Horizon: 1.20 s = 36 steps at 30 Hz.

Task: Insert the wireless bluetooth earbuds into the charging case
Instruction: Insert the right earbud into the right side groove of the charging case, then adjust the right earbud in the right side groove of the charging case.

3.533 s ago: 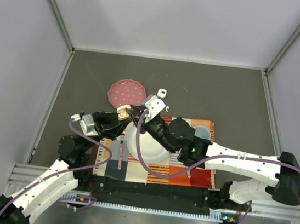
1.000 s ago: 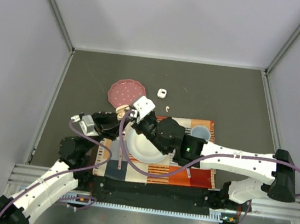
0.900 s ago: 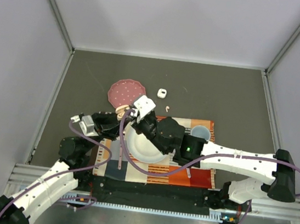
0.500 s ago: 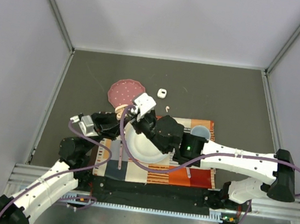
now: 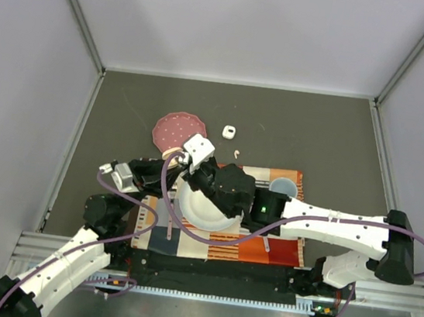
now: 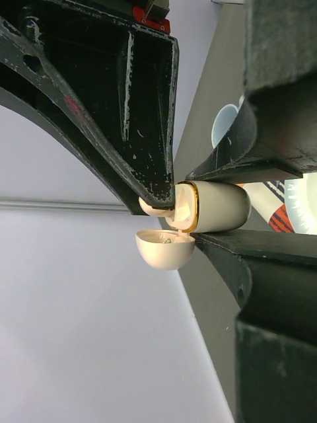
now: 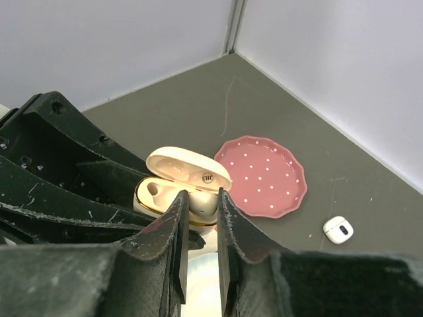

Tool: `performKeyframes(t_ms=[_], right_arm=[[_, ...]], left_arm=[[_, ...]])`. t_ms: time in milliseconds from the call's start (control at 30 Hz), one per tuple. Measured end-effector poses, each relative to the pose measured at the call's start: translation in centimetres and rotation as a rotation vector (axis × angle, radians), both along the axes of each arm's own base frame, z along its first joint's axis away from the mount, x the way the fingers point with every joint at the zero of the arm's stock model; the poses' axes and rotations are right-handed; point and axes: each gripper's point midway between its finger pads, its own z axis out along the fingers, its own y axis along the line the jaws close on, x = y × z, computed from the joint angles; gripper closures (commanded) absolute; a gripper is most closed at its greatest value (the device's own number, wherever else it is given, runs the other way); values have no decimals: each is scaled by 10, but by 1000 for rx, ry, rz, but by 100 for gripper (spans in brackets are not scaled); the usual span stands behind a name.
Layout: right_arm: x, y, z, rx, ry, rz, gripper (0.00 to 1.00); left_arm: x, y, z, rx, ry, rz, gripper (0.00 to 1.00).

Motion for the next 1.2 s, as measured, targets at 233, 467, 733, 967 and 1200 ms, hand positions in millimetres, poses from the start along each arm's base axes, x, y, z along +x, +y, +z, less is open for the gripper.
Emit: performKeyframes(t_ms=[233,467,733,967,1200], right_arm=[[0,1,1,8,8,-5,29],[-4,3,4,39,36,9,8],[-15,-23,44,171,39,35,3],[-1,-64,88,405,117,12,2],[29,-81,70,543,343,-10,8]], left_arm=[[1,0,-1,0,3,3,100],[0,2,2,-9,-9,12,100],[-3,6,10,-26,-37,24,100],[-4,7,12,-29,-49,29,100],[-7,10,17,-43,-69,32,100]])
